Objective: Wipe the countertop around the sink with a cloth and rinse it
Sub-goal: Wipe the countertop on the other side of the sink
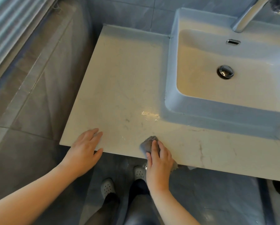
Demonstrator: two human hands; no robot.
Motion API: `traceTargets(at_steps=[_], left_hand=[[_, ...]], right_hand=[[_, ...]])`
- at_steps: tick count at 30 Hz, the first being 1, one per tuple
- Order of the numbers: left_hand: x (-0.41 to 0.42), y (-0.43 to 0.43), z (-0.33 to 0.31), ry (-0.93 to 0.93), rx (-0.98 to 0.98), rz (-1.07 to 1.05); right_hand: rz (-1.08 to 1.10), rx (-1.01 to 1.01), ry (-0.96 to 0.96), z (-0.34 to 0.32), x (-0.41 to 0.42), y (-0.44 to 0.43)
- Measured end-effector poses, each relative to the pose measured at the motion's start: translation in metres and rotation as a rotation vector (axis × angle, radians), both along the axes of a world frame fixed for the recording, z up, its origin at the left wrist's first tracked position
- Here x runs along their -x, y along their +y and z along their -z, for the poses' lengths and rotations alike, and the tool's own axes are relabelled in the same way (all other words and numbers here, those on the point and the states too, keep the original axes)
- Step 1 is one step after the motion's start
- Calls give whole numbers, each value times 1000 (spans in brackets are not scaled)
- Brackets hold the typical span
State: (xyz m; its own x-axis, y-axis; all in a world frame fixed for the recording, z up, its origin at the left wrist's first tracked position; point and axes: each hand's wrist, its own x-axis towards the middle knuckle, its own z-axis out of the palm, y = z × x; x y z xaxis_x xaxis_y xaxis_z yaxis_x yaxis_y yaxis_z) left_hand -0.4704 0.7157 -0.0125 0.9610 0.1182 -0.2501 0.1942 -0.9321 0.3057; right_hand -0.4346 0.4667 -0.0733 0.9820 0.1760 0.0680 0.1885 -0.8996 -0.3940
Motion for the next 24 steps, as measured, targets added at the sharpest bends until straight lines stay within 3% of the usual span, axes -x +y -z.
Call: traceTargets(at_steps=[4, 7, 9, 12, 16, 20, 24], left_hand=[[5, 12, 4, 100, -34, 24], [5, 12, 8, 165, -40, 13], [7, 11, 10, 181, -47, 8], [8, 9, 13, 198, -62, 1], [9, 11, 15, 212, -62, -1], [10, 13, 18, 217, -63, -4], [10, 14, 18, 188, -37, -8]], right_hand=[[-135, -225, 71, -8, 14, 10], [28, -472, 135, -29, 7, 11], [122, -523, 96, -43, -16, 7], [135, -445, -10, -48, -73, -2], [70, -310, -4, -22, -134, -3], [32, -136, -95, 9, -151, 9], [19, -132, -107, 13, -152, 44]])
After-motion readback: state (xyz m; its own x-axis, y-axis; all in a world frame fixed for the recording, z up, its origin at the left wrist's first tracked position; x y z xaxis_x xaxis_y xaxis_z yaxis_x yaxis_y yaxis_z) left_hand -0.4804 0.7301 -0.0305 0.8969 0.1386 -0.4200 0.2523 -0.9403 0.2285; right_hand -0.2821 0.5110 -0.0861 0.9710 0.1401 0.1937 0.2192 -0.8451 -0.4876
